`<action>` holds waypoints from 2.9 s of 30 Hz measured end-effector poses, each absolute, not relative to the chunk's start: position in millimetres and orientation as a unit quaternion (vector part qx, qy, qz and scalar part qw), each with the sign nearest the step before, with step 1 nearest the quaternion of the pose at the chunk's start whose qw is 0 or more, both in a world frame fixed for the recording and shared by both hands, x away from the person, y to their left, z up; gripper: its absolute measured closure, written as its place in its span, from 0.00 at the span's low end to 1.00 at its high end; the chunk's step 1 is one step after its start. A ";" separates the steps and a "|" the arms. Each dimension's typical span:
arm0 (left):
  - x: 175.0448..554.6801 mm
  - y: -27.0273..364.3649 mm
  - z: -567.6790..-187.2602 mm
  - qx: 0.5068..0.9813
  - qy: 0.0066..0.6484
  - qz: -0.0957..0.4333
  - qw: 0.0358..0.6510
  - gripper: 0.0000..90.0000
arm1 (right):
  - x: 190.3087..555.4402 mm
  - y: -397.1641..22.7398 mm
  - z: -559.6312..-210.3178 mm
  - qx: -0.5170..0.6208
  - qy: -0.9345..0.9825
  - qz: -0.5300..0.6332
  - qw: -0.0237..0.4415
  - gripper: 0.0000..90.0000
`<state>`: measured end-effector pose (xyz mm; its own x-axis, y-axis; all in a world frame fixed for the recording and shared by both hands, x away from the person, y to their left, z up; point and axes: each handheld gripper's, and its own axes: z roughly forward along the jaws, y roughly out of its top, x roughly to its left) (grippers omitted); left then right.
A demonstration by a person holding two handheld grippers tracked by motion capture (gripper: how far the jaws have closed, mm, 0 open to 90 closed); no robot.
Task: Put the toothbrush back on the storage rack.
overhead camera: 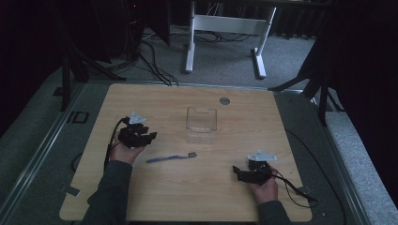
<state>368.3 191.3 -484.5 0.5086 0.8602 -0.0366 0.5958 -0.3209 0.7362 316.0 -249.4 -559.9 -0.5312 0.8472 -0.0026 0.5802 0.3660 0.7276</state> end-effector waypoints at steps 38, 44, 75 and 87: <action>365.9 161.0 -480.1 0.835 0.385 0.160 0.359 0.58 | 316.1 -249.5 -559.9 0.443 0.804 0.346 0.193 0.24; 365.3 159.1 -480.6 0.842 0.371 0.149 0.362 0.58 | 316.1 -249.5 -559.9 0.443 0.804 0.346 0.193 0.24; 369.8 151.6 -479.4 0.880 0.321 0.118 0.330 0.62 | 316.1 -249.5 -559.9 0.444 0.804 0.346 0.193 0.24; 371.0 144.7 -484.1 0.891 0.312 0.105 0.312 0.65 | 316.1 -249.4 -559.9 0.444 0.804 0.346 0.193 0.24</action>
